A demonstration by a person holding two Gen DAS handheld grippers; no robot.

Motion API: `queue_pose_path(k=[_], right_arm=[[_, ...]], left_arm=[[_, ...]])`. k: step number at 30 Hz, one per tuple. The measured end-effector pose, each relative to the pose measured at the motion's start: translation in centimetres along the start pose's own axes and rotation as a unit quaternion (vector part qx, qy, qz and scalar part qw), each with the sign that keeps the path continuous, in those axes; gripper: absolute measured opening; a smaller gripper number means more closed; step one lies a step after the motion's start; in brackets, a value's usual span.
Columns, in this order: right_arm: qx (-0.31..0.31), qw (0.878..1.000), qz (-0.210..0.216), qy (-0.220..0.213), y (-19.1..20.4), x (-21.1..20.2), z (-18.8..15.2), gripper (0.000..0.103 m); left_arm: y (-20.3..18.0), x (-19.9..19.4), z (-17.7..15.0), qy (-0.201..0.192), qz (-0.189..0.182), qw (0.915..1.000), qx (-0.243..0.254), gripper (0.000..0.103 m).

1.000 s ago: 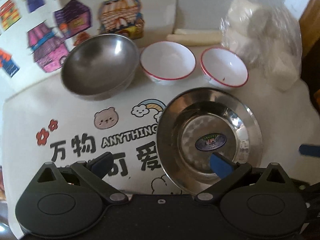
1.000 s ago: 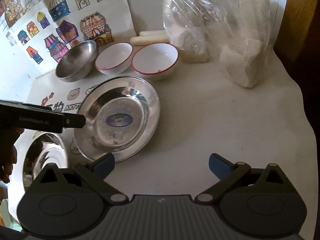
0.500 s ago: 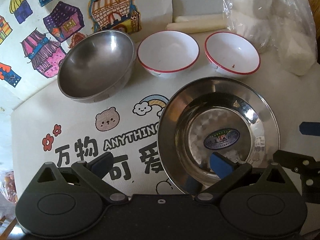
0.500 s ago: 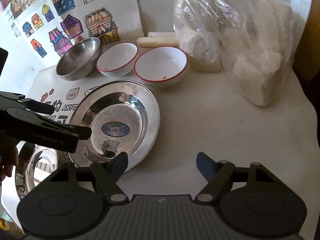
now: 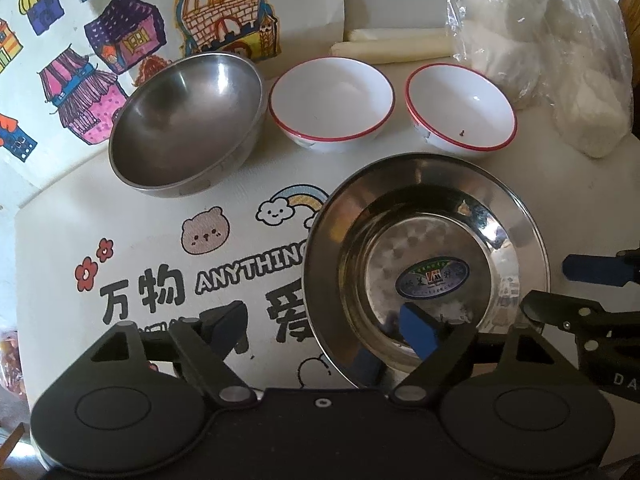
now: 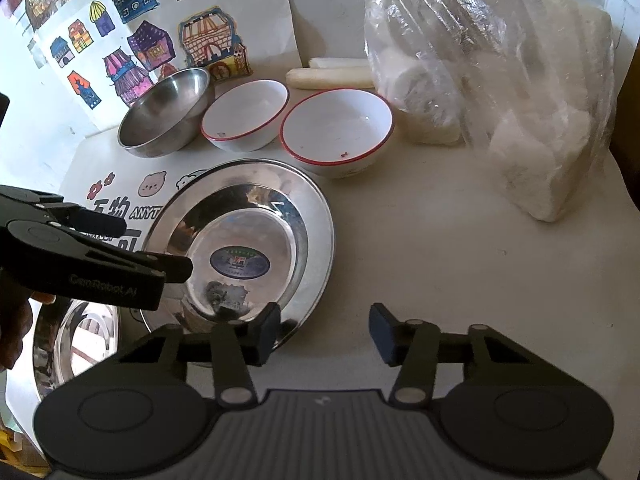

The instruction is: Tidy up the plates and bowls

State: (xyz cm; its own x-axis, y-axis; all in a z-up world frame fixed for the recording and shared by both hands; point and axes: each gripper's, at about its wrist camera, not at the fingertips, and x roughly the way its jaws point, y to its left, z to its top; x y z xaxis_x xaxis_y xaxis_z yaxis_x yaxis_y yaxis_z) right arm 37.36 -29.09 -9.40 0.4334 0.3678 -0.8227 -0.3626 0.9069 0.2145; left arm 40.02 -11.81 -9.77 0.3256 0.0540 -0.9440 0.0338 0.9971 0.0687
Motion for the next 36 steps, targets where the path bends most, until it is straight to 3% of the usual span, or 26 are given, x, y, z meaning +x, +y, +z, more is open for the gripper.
queue_pose_path(k=[6,9,10,19,36], right_arm=[[0.006,1.0,0.017,0.003,0.1,0.1,0.0,0.034],[0.003,1.0,0.024,0.002,0.3,0.1,0.0,0.022],[0.002,1.0,0.024,0.003,0.5,0.1,0.0,0.021],[0.019,1.0,0.022,0.001,0.1,-0.1,-0.4,0.018],[0.029,0.999,0.015,-0.034,1.3,-3.2,-1.6,0.016]], left_arm=[[-0.1,-0.2,-0.1,0.003,-0.013,0.9999,-0.002,0.074],[-0.2,-0.2,-0.2,0.003,-0.023,0.9997,-0.006,0.057],[-0.1,-0.2,-0.2,0.004,-0.028,0.9996,-0.008,0.05],[-0.3,-0.6,-0.5,0.001,-0.034,0.9992,-0.023,0.038],[-0.1,-4.3,-2.0,-0.046,-0.043,0.998,0.001,0.037]])
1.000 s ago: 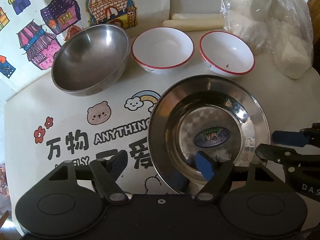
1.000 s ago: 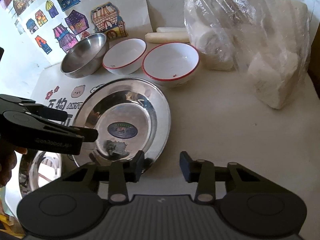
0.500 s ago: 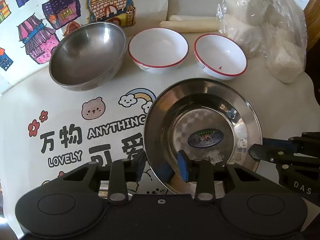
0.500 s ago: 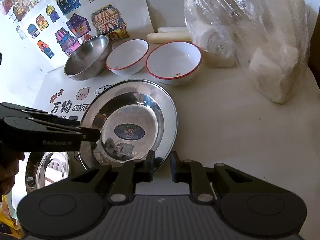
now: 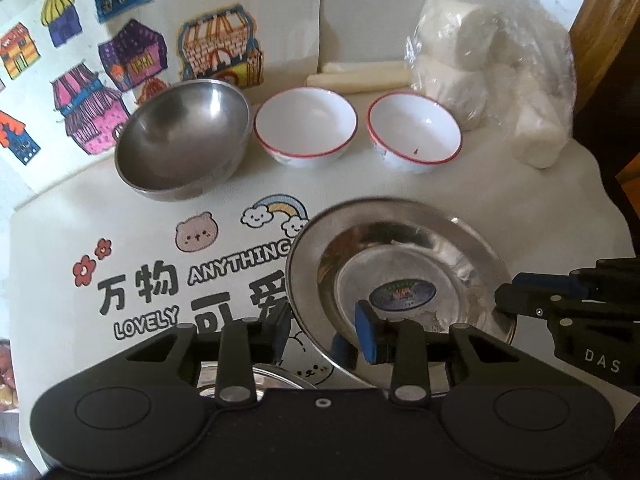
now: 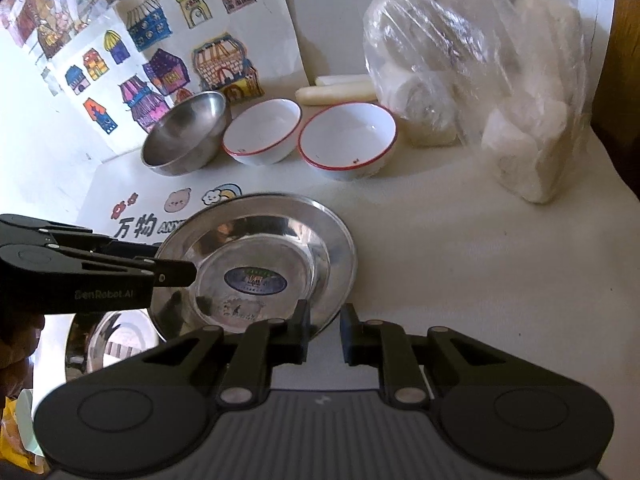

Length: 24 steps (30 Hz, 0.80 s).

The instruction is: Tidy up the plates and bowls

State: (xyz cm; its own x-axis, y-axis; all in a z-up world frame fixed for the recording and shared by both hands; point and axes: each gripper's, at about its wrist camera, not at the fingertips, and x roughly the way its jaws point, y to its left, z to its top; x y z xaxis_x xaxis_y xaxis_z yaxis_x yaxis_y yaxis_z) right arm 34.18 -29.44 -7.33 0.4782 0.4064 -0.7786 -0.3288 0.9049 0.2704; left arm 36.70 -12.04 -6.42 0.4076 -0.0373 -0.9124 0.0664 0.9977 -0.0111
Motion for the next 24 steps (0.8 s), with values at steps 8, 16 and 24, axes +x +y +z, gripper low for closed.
queue_pose_path(k=[8,16,24], right_arm=[[-0.062,0.998,0.025,-0.023,4.0,-1.4,-0.4,0.001],[0.017,0.999,-0.037,-0.037,1.5,-2.3,-1.2,0.033],[0.07,0.996,-0.055,0.0,-1.7,0.2,-1.7,0.031]], left_arm=[[-1.5,-1.2,-0.1,-0.006,-0.029,0.9989,0.037,0.03],[-0.8,-0.2,-0.5,0.019,-0.028,0.9993,0.019,0.034],[-0.2,1.1,0.0,0.045,-0.03,0.9984,-0.014,0.035]])
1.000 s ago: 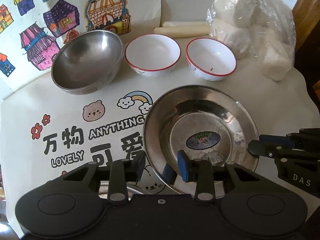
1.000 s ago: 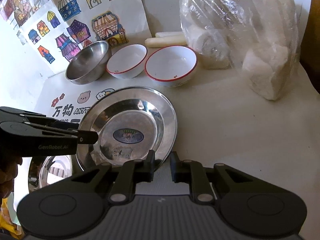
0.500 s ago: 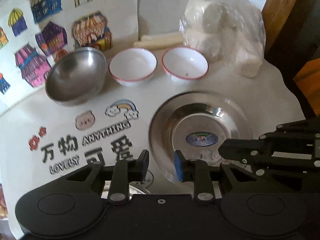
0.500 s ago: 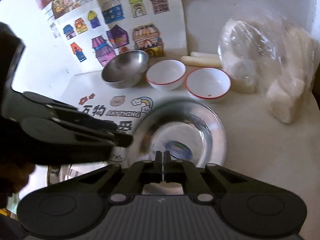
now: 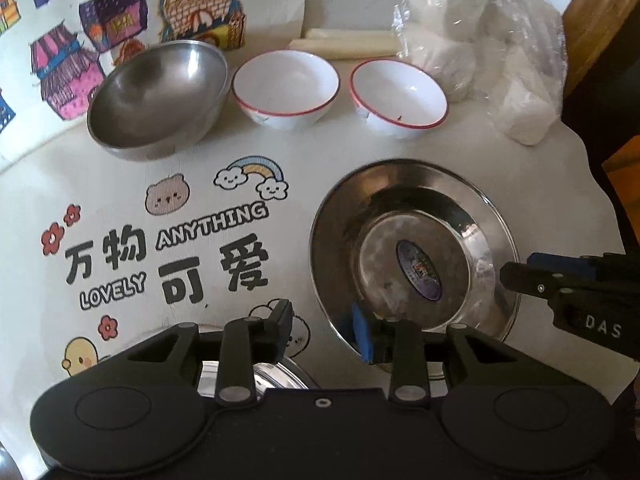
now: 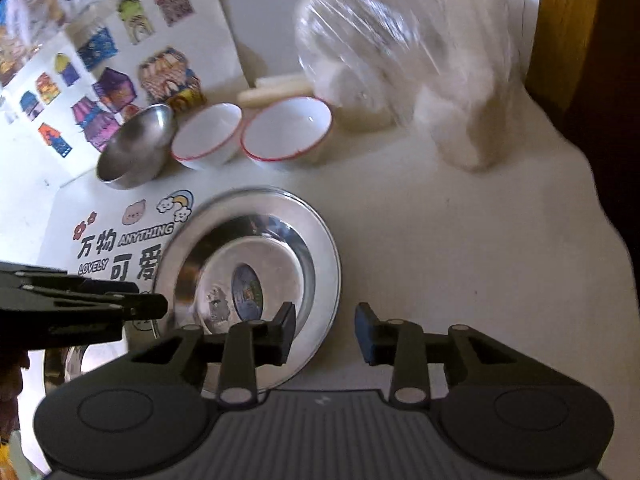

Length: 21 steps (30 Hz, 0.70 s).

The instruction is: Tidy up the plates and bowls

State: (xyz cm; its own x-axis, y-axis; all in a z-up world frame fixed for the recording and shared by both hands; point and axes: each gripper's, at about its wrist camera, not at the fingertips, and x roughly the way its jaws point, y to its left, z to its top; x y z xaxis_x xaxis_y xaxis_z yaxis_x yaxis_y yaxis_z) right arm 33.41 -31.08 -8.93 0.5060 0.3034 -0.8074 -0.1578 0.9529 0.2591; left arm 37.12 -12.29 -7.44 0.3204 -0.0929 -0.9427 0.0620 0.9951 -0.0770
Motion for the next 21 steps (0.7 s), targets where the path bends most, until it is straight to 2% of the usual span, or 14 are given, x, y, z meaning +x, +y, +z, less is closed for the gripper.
queue_pose_path(k=[3,6,7,14,21], right_arm=[[-0.002,1.0,0.005,0.009,-0.2,0.8,0.1,0.024],[-0.003,1.0,0.01,0.015,-0.2,1.2,0.1,0.017],[-0.005,1.0,0.011,0.016,-0.1,1.3,0.0,0.016],[-0.01,1.0,0.018,0.008,-0.1,0.7,-0.1,0.015],[-0.023,0.999,0.02,-0.013,0.5,-0.4,-0.1,0.015]], left_arm=[[0.2,0.4,0.2,0.007,-0.01,0.9999,-0.011,0.034],[0.3,0.8,0.2,0.013,-0.018,0.9996,-0.016,0.024],[0.3,0.8,0.2,0.014,-0.019,0.9996,-0.018,0.024],[0.3,0.8,0.4,0.011,-0.02,0.9995,-0.024,0.023],[0.6,-0.8,0.4,-0.006,-0.019,0.9996,-0.021,0.023]])
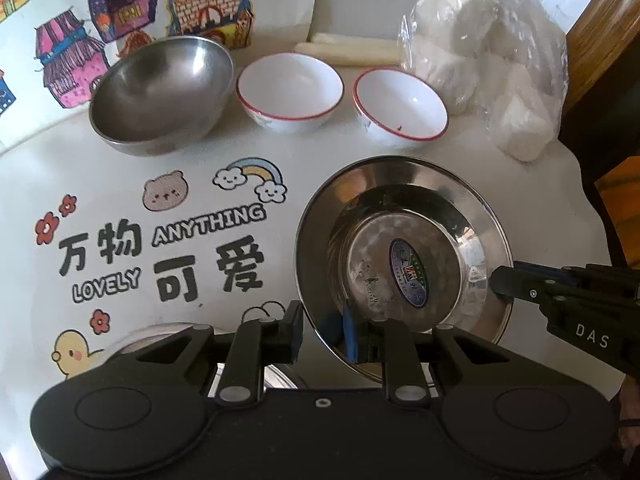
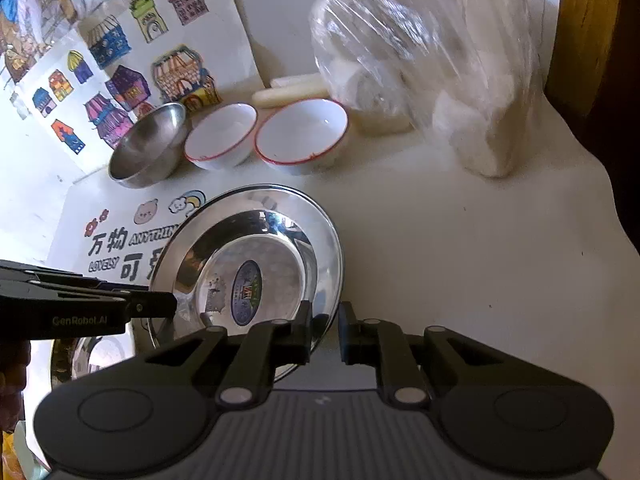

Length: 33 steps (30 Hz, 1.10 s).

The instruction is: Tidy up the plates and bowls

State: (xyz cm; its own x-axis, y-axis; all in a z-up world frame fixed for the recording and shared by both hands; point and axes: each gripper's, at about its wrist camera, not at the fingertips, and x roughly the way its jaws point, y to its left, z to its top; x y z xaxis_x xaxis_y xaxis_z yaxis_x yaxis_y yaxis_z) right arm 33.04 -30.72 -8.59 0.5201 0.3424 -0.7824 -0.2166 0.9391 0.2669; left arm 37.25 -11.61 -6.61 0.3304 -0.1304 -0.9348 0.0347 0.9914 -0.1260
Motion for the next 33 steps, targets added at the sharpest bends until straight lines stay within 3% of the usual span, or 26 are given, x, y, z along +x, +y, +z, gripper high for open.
queue_pose_path(k=[15,33], right_arm=[[-0.046,0.998,0.037,-0.033,4.3,-1.7,0.7,0.015],[-0.144,0.985,0.095,0.012,11.1,-1.6,0.0,0.015]], left_arm=[[4.0,-5.4,-1.1,-0.045,0.009,0.9987,-0.024,0.023],[9.9,-8.3,-5.9,-0.041,0.03,0.9946,-0.09,0.023]])
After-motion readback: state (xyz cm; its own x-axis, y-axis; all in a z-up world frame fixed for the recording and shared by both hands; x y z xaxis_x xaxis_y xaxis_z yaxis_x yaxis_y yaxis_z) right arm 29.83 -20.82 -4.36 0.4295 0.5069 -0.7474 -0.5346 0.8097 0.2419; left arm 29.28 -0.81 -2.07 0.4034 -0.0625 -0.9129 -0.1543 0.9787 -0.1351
